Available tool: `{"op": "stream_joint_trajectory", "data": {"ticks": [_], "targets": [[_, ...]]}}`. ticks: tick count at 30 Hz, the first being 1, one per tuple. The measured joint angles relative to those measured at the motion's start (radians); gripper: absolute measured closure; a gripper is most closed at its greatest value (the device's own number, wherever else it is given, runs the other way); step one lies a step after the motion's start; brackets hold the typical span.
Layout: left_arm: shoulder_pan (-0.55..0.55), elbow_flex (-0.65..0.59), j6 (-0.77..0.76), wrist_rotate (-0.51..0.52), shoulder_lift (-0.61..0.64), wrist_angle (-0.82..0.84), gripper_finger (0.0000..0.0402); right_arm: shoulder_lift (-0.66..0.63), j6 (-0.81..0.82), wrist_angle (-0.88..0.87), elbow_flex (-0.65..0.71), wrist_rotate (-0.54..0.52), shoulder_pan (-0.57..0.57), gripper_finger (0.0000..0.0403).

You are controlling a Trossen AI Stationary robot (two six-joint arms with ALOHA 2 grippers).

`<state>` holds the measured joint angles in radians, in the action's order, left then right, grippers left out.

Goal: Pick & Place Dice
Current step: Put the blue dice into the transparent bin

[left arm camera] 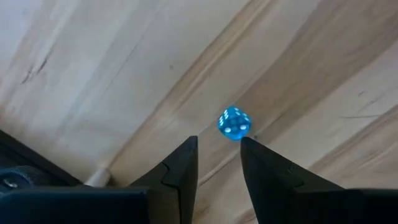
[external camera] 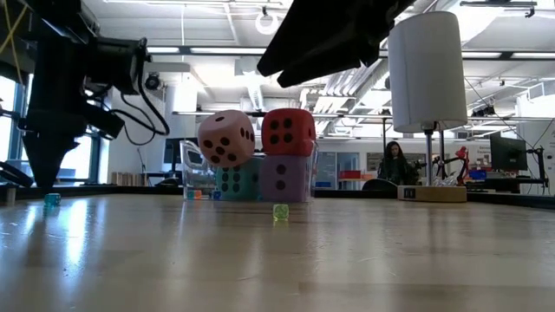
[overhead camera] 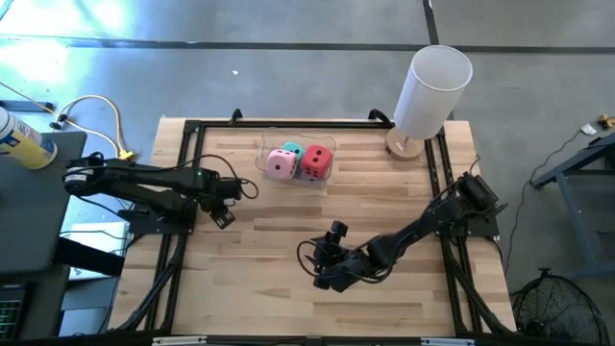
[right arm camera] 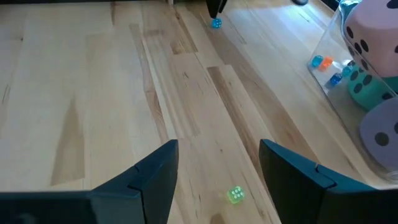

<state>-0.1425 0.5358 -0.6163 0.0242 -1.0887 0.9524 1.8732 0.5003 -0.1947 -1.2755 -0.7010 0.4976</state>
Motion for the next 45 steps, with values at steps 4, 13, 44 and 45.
{"op": "stream_joint_trajectory", "data": {"ticks": [4,13,44,45], "targets": [[0.001,-0.001,0.001,0.0,-0.023,0.0,0.0289,0.0,0.0,0.0,0.0,0.0,0.0,0.0188],[0.001,-0.001,0.014,-0.01,-0.007,-0.02,0.0289,0.0,-0.001,0.0,0.0,-0.001,0.0,0.0188],[0.0,-0.001,-0.003,0.038,-0.007,-0.063,0.0289,0.0,-0.001,0.004,0.0,0.005,0.0,0.0188],[0.0,-0.001,-0.002,0.038,-0.007,-0.062,0.0289,0.0,-0.004,0.004,0.0,0.005,0.0,0.0188]]}}
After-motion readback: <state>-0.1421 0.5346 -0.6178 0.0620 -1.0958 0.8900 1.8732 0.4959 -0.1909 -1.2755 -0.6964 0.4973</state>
